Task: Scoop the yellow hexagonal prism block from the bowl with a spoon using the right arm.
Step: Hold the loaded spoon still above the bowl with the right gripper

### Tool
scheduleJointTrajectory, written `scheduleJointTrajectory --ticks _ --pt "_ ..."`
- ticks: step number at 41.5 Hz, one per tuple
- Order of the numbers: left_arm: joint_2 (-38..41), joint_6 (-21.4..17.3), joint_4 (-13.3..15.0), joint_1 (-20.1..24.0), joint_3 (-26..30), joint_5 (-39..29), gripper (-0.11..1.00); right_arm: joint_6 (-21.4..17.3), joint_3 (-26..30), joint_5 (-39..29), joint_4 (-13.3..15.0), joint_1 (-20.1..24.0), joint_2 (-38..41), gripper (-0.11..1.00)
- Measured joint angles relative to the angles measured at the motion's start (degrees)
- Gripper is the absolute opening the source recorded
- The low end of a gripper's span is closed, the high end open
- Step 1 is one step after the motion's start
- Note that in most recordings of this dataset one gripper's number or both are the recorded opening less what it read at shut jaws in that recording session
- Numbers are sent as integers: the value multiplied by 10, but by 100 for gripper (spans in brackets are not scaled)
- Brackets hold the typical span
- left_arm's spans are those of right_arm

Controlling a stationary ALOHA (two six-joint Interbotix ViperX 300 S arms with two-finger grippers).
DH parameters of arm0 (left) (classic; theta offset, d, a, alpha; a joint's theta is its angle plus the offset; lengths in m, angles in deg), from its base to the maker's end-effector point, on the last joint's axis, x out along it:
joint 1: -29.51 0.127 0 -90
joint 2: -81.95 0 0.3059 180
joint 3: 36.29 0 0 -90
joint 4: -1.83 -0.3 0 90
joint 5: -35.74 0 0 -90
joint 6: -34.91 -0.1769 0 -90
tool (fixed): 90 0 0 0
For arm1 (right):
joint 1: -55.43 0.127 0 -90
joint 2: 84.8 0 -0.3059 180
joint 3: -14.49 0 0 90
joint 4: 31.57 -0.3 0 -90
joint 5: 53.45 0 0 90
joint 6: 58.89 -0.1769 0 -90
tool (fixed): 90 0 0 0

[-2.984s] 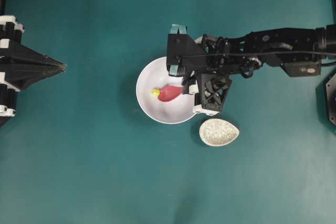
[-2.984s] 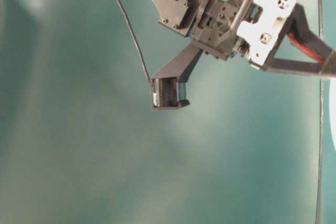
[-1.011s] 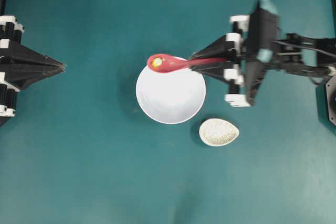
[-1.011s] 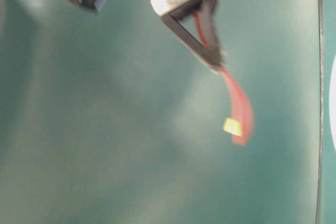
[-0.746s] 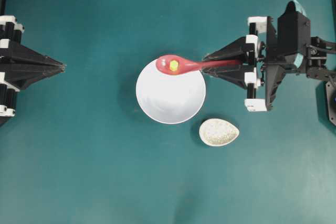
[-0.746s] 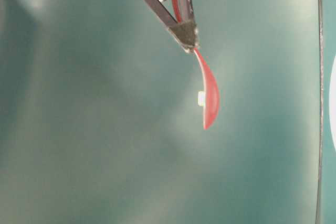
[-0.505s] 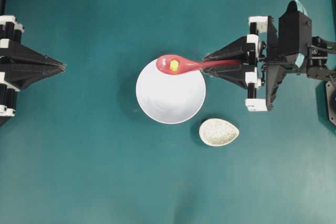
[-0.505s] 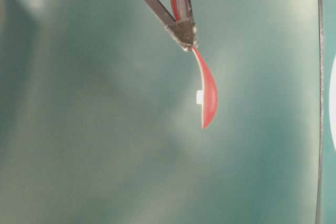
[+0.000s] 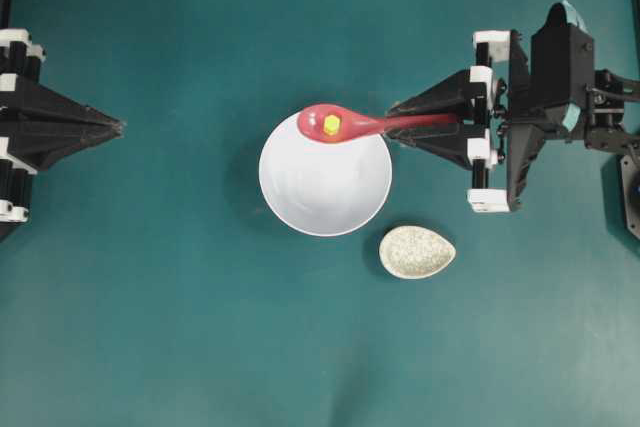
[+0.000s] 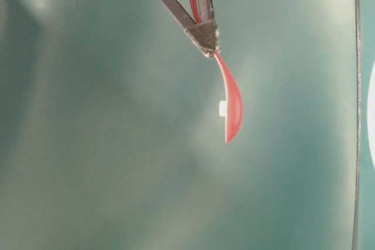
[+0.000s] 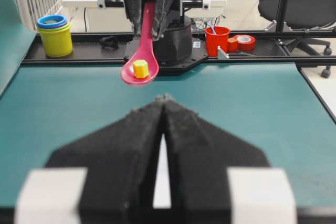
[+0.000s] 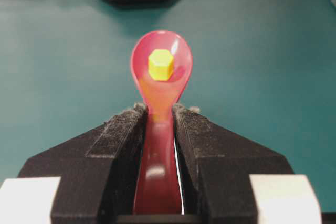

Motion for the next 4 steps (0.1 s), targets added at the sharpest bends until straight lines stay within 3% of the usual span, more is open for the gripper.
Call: scheduleJointTrajectory --ticks 4 --pt "0 0 0 0 0 2 0 -1 0 0 0 0 1 24"
